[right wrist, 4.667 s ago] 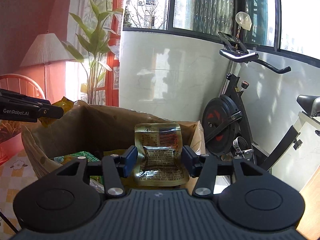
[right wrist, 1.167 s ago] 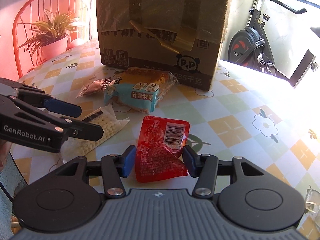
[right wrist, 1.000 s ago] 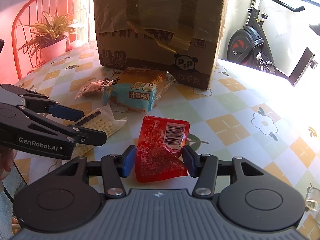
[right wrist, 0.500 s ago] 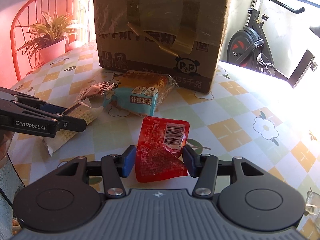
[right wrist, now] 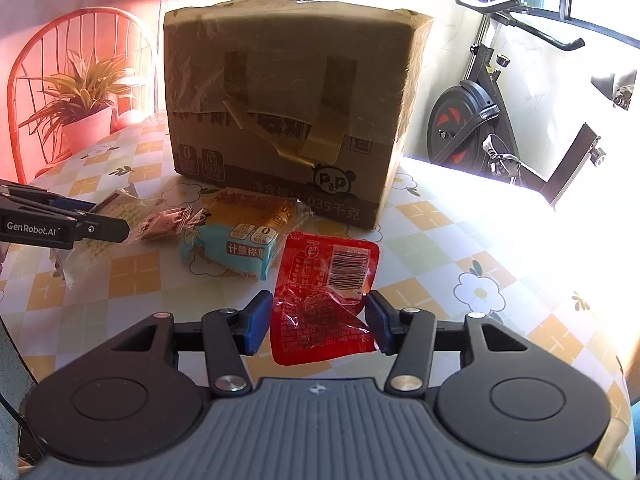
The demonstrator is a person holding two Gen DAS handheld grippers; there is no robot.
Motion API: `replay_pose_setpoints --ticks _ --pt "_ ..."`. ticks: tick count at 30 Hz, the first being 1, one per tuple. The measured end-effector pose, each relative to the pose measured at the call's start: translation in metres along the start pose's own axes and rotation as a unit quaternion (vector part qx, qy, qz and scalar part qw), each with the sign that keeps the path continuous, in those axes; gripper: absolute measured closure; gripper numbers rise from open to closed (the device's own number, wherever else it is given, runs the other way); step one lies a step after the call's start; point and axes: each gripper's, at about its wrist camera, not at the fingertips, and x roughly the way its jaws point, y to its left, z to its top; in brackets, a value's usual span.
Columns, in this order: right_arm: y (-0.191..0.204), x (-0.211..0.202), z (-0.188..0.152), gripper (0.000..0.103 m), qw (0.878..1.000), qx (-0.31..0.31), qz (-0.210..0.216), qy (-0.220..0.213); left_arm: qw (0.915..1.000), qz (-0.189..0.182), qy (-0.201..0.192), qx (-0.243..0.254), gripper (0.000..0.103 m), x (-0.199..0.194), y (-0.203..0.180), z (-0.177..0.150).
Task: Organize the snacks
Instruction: 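Grasp the red packet with the right gripper while the left grasps the cracker pack, then carry the red packet and cracker pack over the box and open both grippers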
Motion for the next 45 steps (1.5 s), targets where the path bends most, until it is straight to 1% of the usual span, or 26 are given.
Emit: replay_pose_setpoints --ticks 10,20,28,31,33,35,39,42,45 --pt "-0.008 -0.017 0.026 0.050 0.999 -0.011 -0.016 -0.038 0.9991 0.009 -0.042 0.000 0.055 -0.019 0.008 0.027" --pt "-0.012 -0.038 0.063 0.050 0.995 -0.037 -0.022 -0.091 0.9955 0.014 -0.093 0.014 0.055 -0.041 0.007 0.069" --pt "-0.015 -0.052 0.117 0.050 0.986 -0.065 -0.020 -0.151 0.9887 0.016 -0.147 0.027 0.055 -0.059 0.003 0.119" --pt "-0.015 -0.053 0.139 0.050 0.982 -0.077 -0.020 -0.171 0.9859 0.015 -0.162 0.038 0.055 -0.061 -0.001 0.143" --pt "-0.016 -0.048 0.157 0.050 0.980 -0.085 -0.019 -0.177 0.9856 0.011 -0.165 0.038 0.055 -0.057 -0.003 0.160" --pt "-0.018 -0.034 0.177 0.050 0.980 -0.090 -0.020 -0.174 0.9854 0.008 -0.165 0.039 0.055 -0.048 -0.003 0.182" --pt "-0.028 0.005 0.212 0.050 0.983 -0.083 -0.022 -0.163 0.9854 0.014 -0.165 0.037 0.055 -0.024 -0.001 0.220" --pt "-0.035 0.029 0.230 0.050 0.986 -0.067 -0.025 -0.153 0.9869 0.020 -0.155 0.043 0.055 -0.003 -0.001 0.241" --pt "-0.039 0.045 0.240 0.050 0.988 -0.060 -0.028 -0.141 0.9881 0.028 -0.145 0.044 0.055 0.016 0.000 0.256"
